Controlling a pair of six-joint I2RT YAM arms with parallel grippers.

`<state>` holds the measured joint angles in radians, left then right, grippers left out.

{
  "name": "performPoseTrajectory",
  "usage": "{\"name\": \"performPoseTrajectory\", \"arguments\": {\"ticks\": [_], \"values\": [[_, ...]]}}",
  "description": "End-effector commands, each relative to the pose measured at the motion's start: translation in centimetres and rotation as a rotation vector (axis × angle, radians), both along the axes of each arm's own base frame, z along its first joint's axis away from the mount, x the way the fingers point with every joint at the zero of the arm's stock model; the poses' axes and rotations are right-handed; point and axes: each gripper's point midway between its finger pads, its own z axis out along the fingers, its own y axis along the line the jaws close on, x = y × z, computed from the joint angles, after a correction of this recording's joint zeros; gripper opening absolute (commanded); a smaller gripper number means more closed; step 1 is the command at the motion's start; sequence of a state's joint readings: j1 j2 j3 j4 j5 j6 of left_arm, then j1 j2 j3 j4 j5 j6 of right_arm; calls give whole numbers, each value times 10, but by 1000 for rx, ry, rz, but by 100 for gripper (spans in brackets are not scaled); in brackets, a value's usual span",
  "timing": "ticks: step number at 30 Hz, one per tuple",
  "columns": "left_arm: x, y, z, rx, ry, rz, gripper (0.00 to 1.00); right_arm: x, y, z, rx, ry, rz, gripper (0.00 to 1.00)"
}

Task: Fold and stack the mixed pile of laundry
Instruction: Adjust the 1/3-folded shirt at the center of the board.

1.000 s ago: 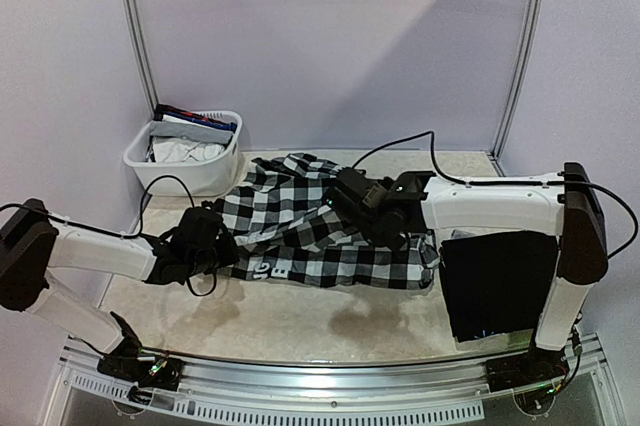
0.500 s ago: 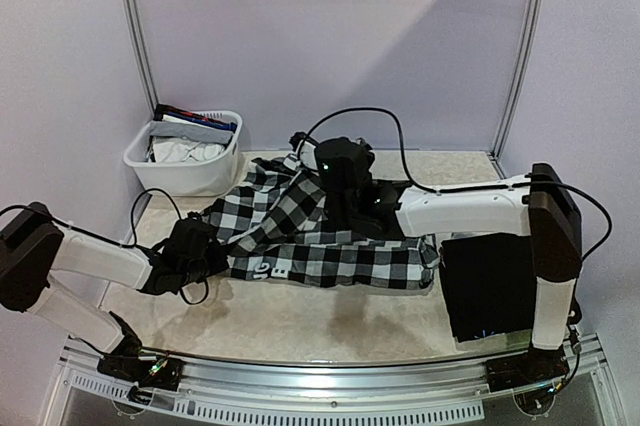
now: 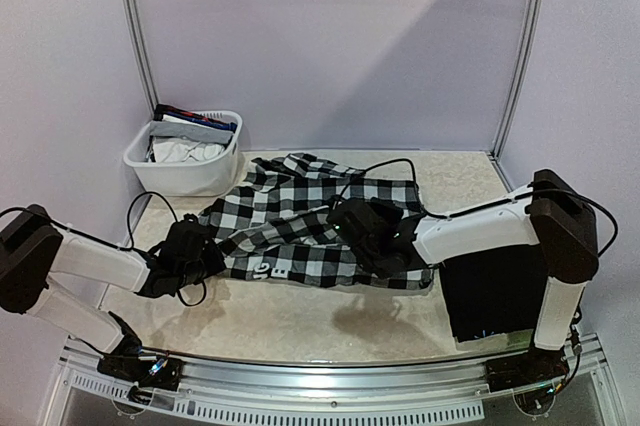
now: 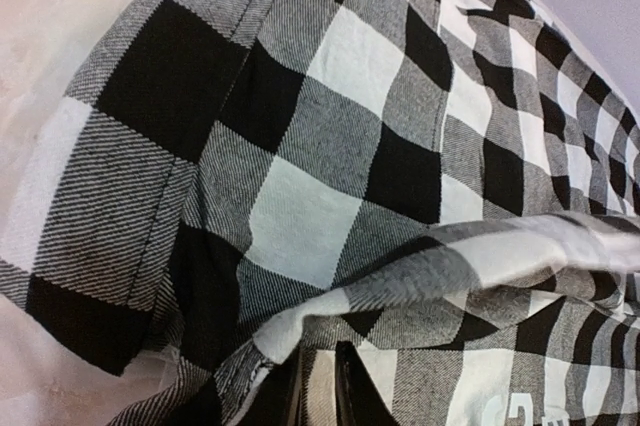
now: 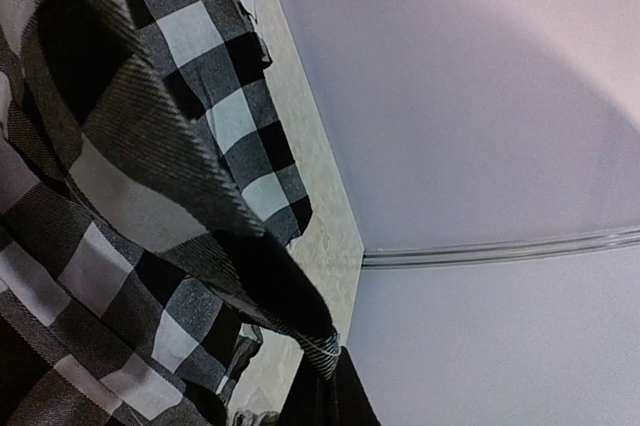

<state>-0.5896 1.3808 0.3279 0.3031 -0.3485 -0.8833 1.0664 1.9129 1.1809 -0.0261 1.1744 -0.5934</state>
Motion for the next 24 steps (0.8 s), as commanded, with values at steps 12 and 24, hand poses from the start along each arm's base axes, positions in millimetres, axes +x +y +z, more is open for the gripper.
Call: {"name": "performPoseTrajectory", "arguments": {"ticks": [12,24], "values": [[-1,5,-2,-3,4,13,14,-41,-57,-10,76,28,-186,0],[-2,3,3,-17,0,-2,14,-73,-75,-40,172,135,-252,34]]}}
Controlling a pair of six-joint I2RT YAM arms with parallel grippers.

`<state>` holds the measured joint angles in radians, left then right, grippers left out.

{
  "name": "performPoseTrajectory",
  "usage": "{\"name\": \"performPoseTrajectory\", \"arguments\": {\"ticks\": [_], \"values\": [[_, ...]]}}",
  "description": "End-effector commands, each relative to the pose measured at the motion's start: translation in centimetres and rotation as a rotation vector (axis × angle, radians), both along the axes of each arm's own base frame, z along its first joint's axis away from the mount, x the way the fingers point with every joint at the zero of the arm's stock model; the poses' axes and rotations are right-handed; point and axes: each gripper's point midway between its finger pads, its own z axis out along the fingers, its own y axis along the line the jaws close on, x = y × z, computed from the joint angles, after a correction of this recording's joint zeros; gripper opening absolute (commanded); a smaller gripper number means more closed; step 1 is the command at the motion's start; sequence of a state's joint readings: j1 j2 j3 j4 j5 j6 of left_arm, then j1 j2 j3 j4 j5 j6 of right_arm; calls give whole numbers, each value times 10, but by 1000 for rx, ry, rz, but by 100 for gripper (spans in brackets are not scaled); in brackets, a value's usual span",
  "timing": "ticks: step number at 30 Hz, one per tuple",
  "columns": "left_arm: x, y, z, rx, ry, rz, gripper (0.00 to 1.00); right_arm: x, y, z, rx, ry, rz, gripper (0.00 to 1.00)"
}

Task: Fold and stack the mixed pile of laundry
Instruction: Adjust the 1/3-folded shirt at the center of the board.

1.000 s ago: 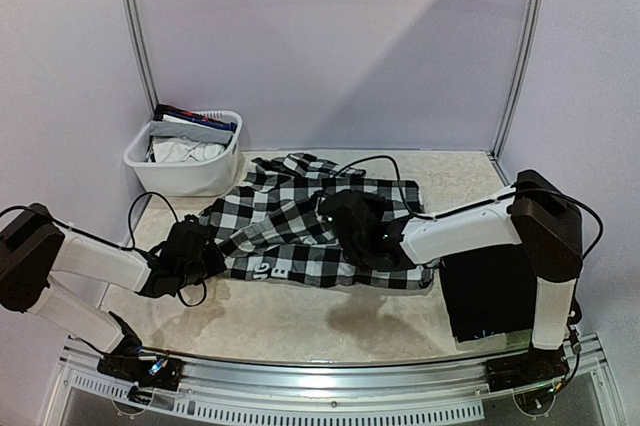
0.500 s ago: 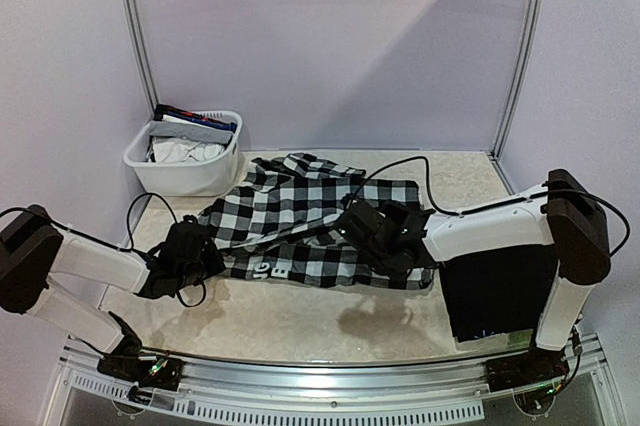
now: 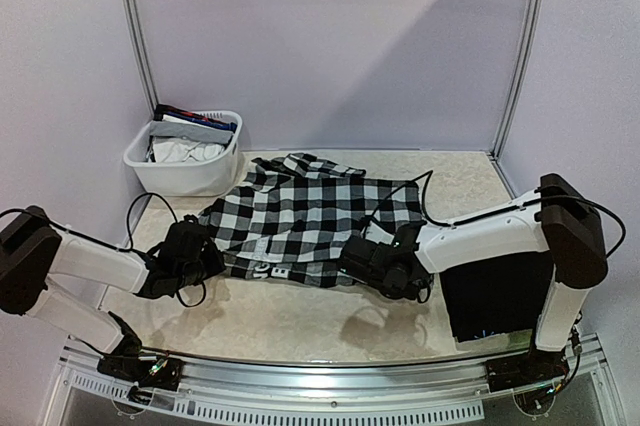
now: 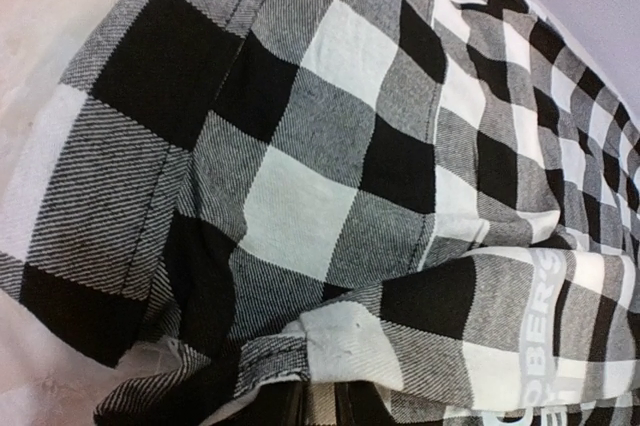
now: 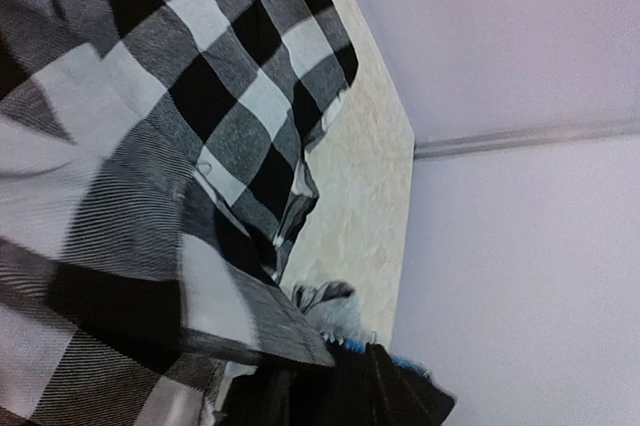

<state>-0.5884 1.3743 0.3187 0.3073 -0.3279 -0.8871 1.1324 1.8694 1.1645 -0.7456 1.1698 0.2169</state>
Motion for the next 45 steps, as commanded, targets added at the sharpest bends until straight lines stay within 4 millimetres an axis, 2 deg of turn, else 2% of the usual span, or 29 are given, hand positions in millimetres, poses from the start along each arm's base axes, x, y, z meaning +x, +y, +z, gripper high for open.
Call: {"name": "performPoseTrajectory", "arguments": {"ticks": [1,3,6,10,12,13,16,19,22,27,31,34,38,45], "values": [[-1,5,5,-3,-6,10,14,-15,-15,-5,70,41,-52,38],[-2,6,7,-4,-8,10,14,-21,-17,-7,127,78,-61,44],[-3,5,12,-15,-10,3,14,-35,-17,-12,221,177,-59,47],[-8,2,33,-43,-31,-19,15,-55,-4,-15,423,311,-17,48],[-13,6,49,-33,-60,-13,16,-62,7,-5,546,343,25,50],[-15,11,59,-24,-84,-3,17,-64,13,7,620,347,55,52],[-24,24,83,8,-142,10,26,-67,34,31,816,377,121,53],[-26,24,100,14,-190,-15,37,-57,50,42,963,405,136,53],[-20,11,111,18,-210,-82,43,-35,51,36,1048,434,66,50],[3,-47,118,-38,-176,-294,43,-14,71,22,1174,549,67,46],[23,-98,98,-95,-68,-441,39,-4,93,14,1222,661,101,43],[39,-119,80,-133,-24,-461,36,5,100,-3,1237,724,84,41],[45,-130,50,-146,44,-470,35,15,99,-28,1263,787,30,38],[39,-125,9,-116,130,-452,33,23,84,-80,1205,827,-81,36]]}}
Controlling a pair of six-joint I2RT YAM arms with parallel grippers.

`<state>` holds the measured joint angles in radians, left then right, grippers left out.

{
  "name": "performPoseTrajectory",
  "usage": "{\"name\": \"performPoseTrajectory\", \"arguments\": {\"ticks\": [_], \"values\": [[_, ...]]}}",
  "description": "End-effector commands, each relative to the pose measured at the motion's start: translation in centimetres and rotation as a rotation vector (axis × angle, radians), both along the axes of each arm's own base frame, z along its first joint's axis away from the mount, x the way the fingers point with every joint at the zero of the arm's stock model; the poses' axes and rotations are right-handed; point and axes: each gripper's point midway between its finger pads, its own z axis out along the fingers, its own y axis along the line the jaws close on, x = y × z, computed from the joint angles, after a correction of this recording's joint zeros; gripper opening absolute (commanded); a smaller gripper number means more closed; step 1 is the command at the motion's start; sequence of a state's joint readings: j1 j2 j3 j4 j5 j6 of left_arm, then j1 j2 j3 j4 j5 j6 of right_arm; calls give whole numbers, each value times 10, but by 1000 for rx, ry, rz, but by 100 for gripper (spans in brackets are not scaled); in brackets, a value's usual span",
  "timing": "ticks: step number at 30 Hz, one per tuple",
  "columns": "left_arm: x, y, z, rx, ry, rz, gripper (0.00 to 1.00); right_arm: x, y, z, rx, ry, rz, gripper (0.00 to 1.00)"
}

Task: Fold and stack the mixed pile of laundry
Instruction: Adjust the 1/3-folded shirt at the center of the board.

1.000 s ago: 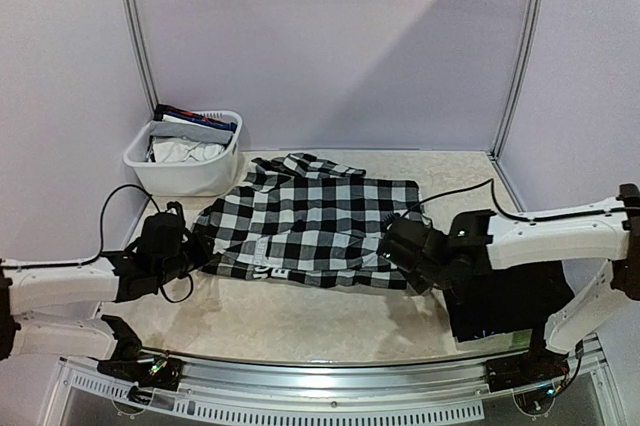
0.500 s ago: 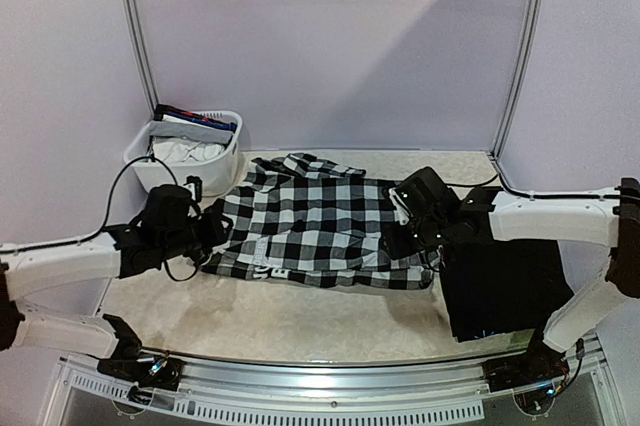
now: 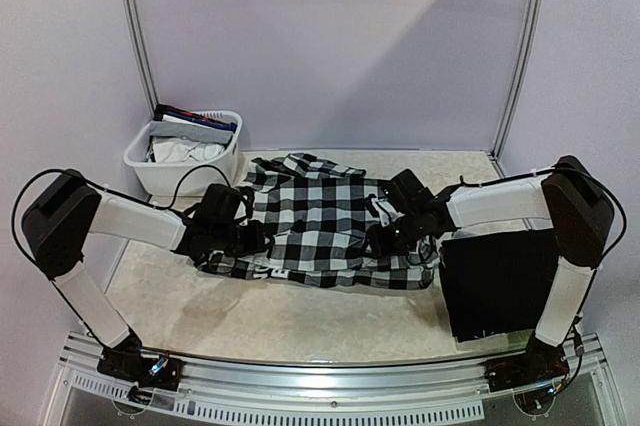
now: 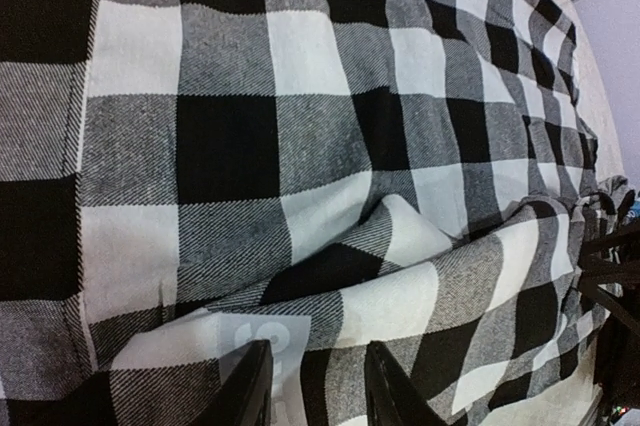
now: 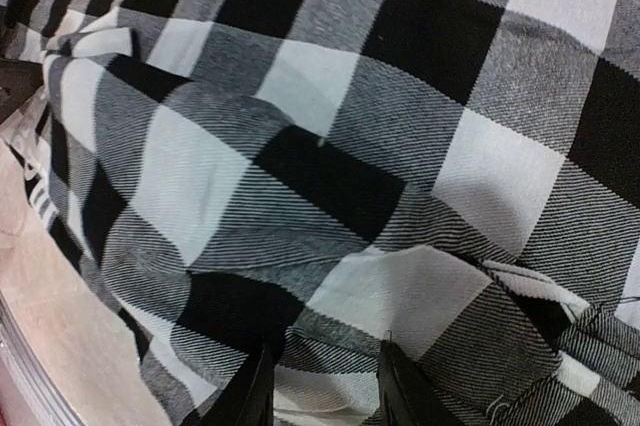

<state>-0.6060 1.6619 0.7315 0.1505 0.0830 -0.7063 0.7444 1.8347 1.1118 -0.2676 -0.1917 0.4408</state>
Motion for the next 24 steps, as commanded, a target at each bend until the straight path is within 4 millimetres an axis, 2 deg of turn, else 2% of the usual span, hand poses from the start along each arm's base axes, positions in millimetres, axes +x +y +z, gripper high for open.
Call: {"name": "performPoseTrajectory", "arguments": {"ticks": [1,5,10,17,24], "values": [[-1,-4,-12,-8,12,-9,33,6,-5,-21,-21,43,-19,36],[-11,7,-31,32,46,9,33,4,-24,-45,-121,74,-61,35],[-34,21,-48,70,89,24,32,-11,-43,-69,-197,132,-85,35],[-73,34,-48,143,97,15,32,-30,-62,-68,-247,159,-120,35],[-105,46,-39,173,88,18,32,-65,-63,-61,-295,168,-88,36]]}}
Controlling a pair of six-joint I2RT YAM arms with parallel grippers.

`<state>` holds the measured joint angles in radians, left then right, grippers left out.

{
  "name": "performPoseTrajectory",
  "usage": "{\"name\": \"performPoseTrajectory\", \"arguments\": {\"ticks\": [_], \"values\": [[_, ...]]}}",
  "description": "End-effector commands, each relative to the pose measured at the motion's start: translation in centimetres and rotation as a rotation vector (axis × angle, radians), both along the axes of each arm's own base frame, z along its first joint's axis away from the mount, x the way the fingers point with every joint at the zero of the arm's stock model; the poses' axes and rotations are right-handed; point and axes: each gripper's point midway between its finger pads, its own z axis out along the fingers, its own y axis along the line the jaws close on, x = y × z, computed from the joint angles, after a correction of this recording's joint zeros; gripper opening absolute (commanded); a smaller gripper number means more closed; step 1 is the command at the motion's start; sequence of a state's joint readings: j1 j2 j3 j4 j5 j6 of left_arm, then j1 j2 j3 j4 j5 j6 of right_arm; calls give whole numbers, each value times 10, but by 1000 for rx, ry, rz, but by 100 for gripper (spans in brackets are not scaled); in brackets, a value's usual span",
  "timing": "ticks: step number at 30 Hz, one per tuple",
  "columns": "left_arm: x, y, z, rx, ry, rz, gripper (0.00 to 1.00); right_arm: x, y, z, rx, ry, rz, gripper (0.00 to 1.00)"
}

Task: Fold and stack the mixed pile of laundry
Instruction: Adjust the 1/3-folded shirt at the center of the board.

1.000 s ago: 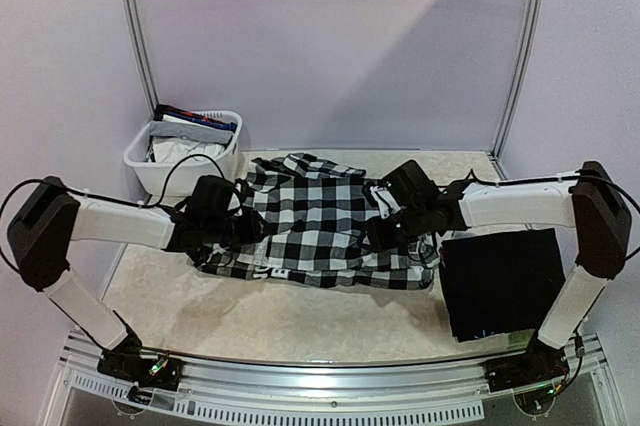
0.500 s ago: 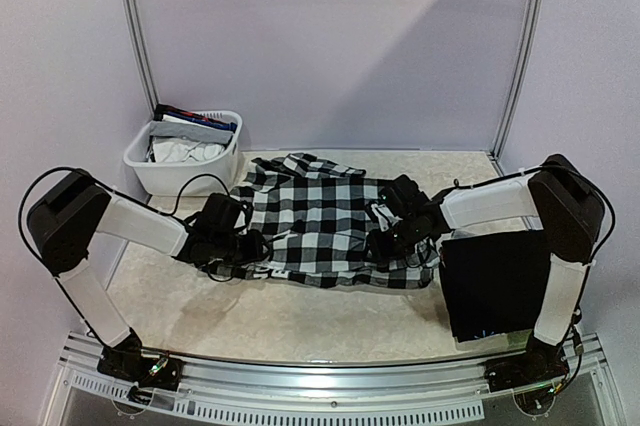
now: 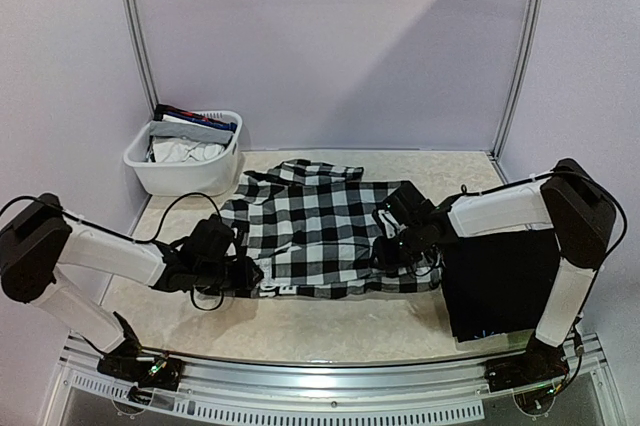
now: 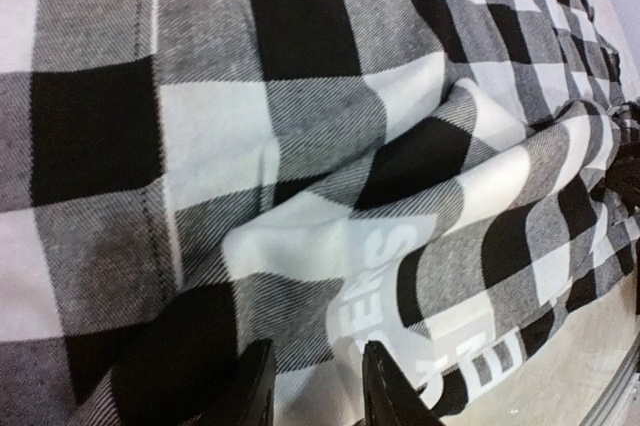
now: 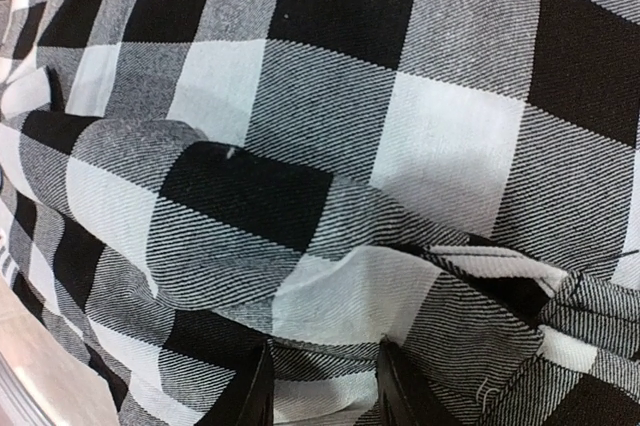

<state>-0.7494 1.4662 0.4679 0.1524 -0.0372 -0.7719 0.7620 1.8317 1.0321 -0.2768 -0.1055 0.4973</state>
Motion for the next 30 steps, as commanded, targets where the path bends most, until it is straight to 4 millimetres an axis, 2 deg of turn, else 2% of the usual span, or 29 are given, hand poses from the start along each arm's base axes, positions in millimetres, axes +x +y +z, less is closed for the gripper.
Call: {"name": "performPoseTrajectory", "arguments": {"ticks": [1,5,7,12,15,19,23,27,30], "values": [[-30,26,-12,104,61,29,32,-56,-41,-32,-206,144,-14,36],[-41,25,8,102,41,13,33,-70,-44,-25,-227,138,-13,37],[-42,23,25,98,9,7,33,-68,-42,-12,-211,114,-14,39],[-27,27,76,126,-140,26,41,-37,-36,30,-222,-23,-30,45],[-8,38,103,186,-255,83,49,-15,-28,57,-193,-96,-43,50],[26,41,126,209,-346,134,61,19,-33,89,-126,-166,-118,55],[68,40,122,228,-303,115,62,43,-53,107,-105,-212,-221,61],[110,31,114,259,-278,54,61,45,-60,113,-103,-218,-244,72],[141,40,100,298,-226,102,58,42,-66,112,-108,-223,-253,77]]}}
